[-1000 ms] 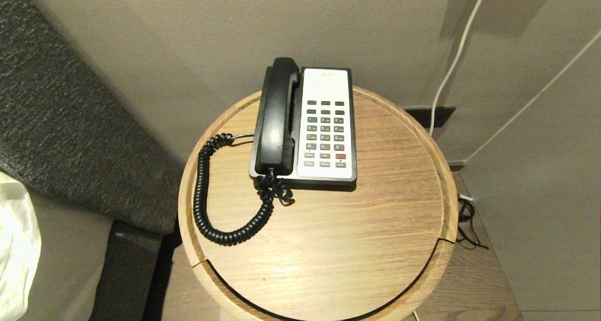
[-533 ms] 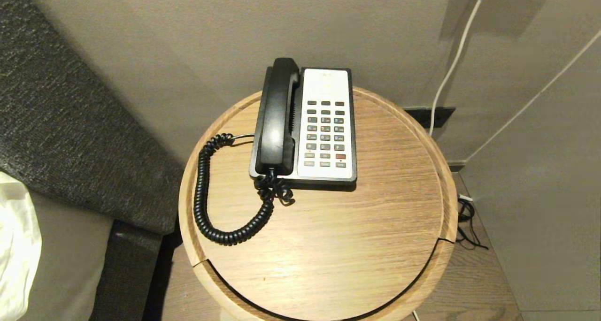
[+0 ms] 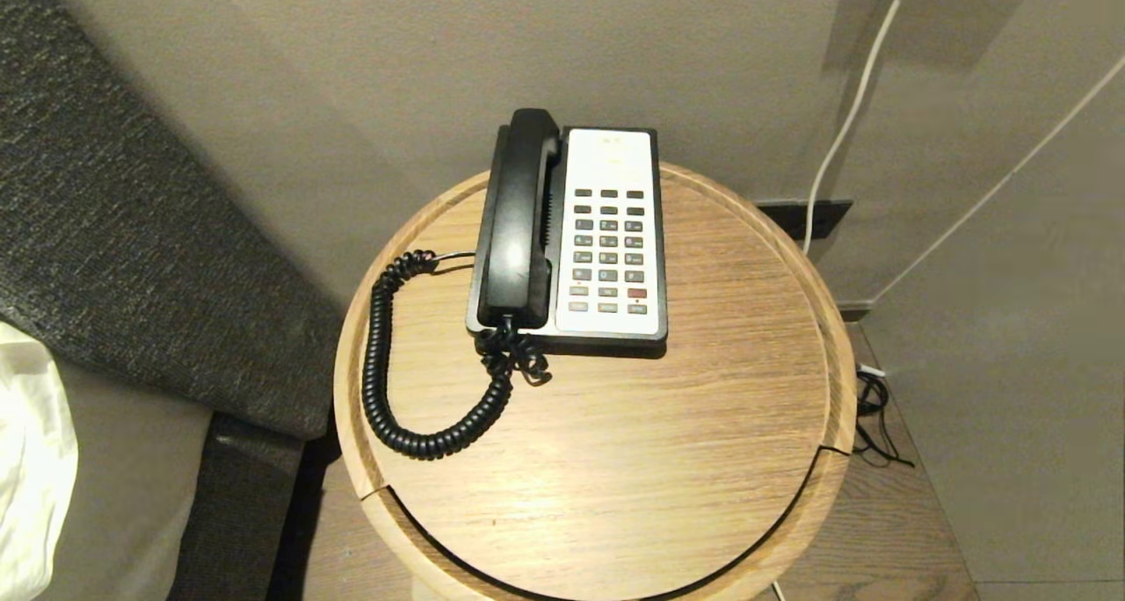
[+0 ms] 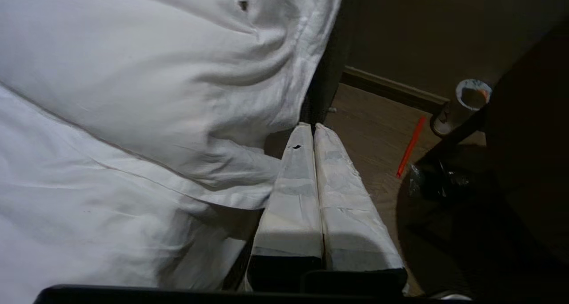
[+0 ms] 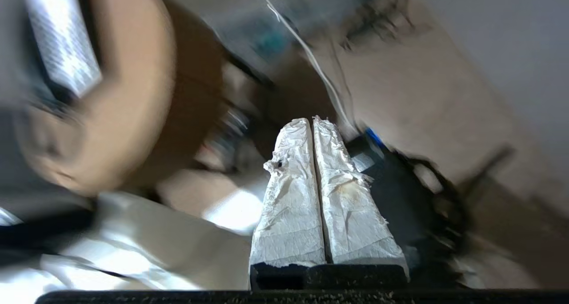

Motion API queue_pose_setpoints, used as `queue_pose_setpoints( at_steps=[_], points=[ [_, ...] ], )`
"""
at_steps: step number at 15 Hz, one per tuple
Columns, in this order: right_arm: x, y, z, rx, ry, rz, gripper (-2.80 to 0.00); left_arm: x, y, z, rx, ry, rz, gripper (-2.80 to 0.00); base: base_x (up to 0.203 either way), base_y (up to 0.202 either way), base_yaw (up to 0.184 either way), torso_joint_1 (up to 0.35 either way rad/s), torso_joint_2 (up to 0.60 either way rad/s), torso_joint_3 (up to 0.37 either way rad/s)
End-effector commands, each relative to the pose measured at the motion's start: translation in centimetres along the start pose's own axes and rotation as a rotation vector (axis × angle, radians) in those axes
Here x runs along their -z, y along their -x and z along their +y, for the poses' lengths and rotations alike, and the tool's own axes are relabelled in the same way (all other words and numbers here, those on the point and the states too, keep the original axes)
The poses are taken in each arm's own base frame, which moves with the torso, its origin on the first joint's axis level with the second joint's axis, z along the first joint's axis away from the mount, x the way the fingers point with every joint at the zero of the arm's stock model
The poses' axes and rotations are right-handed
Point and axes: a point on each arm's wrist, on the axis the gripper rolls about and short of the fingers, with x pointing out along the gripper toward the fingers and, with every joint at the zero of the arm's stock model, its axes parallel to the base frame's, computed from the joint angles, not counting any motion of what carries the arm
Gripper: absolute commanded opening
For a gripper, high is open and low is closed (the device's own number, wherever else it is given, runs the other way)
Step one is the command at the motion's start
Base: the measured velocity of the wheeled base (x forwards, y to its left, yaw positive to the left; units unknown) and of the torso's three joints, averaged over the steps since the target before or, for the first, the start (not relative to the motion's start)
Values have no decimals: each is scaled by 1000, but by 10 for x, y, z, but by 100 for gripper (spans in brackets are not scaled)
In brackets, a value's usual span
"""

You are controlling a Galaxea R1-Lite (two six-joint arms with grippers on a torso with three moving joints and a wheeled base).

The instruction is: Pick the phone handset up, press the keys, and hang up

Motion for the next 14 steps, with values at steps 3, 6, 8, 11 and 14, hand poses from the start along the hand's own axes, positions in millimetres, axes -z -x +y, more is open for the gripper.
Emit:
queue_pose_setpoints(
  at_steps=[3,6,8,11,14],
  points=[
    [25,-64,-8,26,116,91,-280,31,-46,-15,80,-46,1,-280,0,0,0,0,0,0],
    [31,-138,-5,-30,196,1,-280,65,-82,-24,117,-134,-85,-280,0,0,0,0,0,0],
    [47,-182,-12,-61,272,-60,-280,79,-92,-27,170,-178,-137,-280,0,0,0,0,0,0],
    [81,-221,-30,-71,393,-67,-280,81,-91,-29,274,-212,-112,-280,0,0,0,0,0,0],
    [81,-226,-29,-119,645,-158,-280,85,-91,-30,352,-221,-66,-280,0,0,0,0,0,0]
  ],
)
